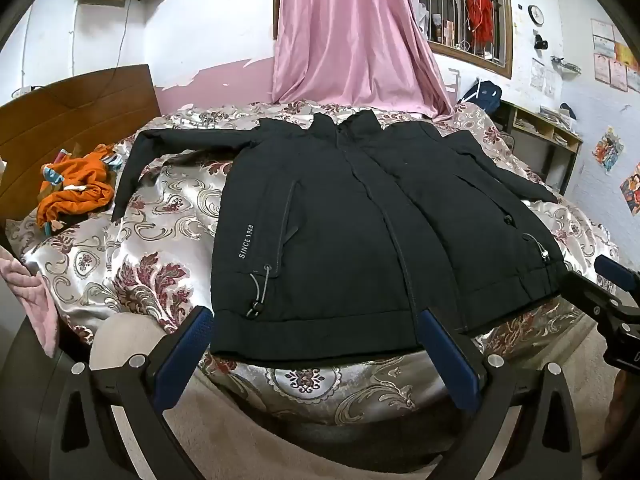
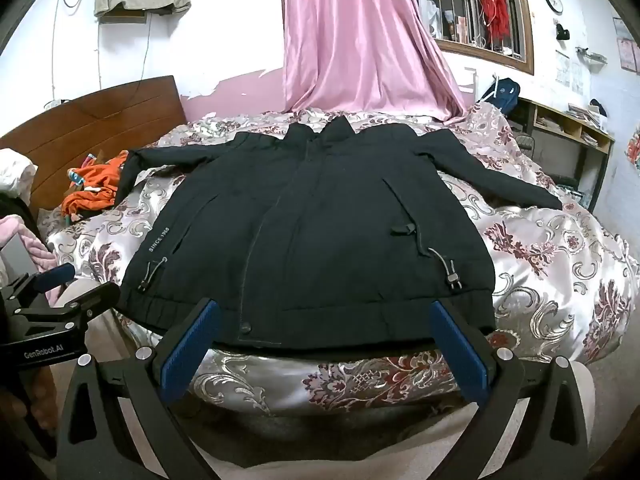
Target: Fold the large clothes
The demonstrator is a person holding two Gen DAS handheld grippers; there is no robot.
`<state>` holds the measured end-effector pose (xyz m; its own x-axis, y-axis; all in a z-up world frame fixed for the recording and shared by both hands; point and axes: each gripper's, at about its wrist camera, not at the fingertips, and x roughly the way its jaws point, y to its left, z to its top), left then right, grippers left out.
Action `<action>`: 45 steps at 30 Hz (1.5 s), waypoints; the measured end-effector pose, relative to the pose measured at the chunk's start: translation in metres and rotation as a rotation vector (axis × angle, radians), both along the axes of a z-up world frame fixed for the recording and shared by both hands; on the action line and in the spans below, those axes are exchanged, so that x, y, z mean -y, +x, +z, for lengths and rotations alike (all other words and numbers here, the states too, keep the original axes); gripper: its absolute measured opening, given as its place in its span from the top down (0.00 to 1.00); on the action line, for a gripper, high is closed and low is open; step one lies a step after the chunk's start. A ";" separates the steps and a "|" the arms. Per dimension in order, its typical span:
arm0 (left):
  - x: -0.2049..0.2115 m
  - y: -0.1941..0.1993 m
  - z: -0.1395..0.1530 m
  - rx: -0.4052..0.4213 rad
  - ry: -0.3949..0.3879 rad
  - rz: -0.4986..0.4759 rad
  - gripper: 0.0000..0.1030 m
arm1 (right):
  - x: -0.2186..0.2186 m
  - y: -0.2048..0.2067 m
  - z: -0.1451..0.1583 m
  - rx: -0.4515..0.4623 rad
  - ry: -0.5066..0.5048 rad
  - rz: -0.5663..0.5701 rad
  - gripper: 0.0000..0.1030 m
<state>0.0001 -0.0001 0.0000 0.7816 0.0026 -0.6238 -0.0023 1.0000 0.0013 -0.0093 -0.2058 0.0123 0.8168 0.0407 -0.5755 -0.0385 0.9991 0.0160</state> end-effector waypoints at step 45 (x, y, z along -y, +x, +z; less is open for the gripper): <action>0.000 0.000 0.000 0.006 0.004 0.000 0.00 | -0.001 0.000 0.000 -0.006 0.006 0.002 0.01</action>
